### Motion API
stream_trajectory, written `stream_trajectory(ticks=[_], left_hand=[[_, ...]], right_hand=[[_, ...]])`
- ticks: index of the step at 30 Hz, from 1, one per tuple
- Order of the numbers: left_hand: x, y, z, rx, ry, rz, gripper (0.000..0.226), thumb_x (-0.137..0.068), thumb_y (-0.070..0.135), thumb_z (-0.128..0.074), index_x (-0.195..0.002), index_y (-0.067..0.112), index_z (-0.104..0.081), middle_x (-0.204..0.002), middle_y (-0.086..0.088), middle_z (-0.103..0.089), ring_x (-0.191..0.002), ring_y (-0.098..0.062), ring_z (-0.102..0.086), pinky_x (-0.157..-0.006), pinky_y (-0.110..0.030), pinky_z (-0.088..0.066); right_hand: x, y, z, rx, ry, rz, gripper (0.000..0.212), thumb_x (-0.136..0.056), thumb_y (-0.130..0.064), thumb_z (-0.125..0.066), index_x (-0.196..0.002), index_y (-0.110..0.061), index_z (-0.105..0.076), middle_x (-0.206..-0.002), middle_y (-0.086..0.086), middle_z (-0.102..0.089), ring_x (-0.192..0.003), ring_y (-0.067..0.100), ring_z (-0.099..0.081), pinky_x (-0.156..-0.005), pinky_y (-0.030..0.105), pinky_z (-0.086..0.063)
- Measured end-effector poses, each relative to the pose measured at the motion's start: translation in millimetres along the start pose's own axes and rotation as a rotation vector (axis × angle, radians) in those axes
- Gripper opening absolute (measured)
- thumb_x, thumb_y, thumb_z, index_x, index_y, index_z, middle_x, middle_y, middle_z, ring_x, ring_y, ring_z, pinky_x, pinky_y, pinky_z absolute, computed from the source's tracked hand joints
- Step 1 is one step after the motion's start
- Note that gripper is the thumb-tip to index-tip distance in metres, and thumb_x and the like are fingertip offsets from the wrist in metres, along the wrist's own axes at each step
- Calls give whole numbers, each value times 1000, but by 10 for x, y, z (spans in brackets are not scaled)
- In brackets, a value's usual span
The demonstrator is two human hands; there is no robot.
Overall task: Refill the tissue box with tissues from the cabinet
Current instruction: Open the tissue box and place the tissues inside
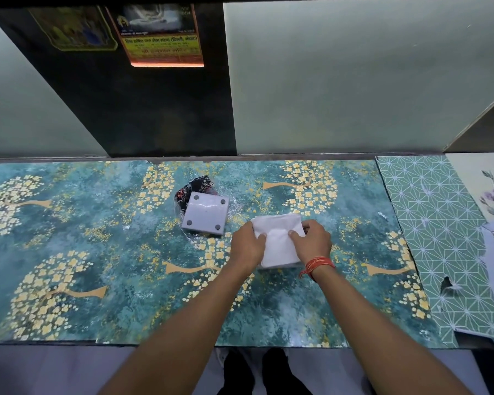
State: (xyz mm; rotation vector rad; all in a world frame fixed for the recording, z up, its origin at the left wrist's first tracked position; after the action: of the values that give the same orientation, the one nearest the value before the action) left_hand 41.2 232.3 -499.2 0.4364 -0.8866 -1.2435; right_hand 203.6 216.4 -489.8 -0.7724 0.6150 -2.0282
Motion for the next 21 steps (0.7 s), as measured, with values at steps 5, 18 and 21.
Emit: stream_trajectory(ticks=[5, 18, 21], left_hand=[[-45, -54, -50, -221, 50, -29, 37, -94, 29, -57, -125, 9, -57, -128, -12, -52, -122, -30, -47, -102, -41, -43], [-18, -242, 6, -50, 89, -36, 54, -88, 27, -65, -135, 13, -43, -134, -8, -44, -118, -27, -52, -97, -42, -47], [53, -225, 111, -121, 144, -280, 42, -79, 29, -72, -116, 20, -55, -124, -2, -45, -113, -23, -52, -93, -36, -47]], right_hand=[[41, 25, -207, 29, -10, 12, 36, -93, -26, -55, -123, -8, -50, -124, 17, -55, -111, 35, -54, -89, 41, -45], [133, 28, -234, 304, -87, 135, 71, -93, -34, -53, -150, -9, -18, -149, 16, -31, -134, 36, -30, -106, 50, -34], [190, -113, -129, 458, -41, 498, 65, -85, -12, -61, -144, -12, -35, -139, 13, -41, -123, 34, -39, -101, 43, -44]])
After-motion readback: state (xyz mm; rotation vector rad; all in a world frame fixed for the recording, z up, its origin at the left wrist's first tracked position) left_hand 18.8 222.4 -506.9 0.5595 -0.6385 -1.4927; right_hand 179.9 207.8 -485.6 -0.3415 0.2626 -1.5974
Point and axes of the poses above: each hand's wrist, its own x-axis away from the middle knuckle, its own z-axis out of the back of the hand, y = z × x, the point moved 3 cm from there along -x, towards the middle knuckle
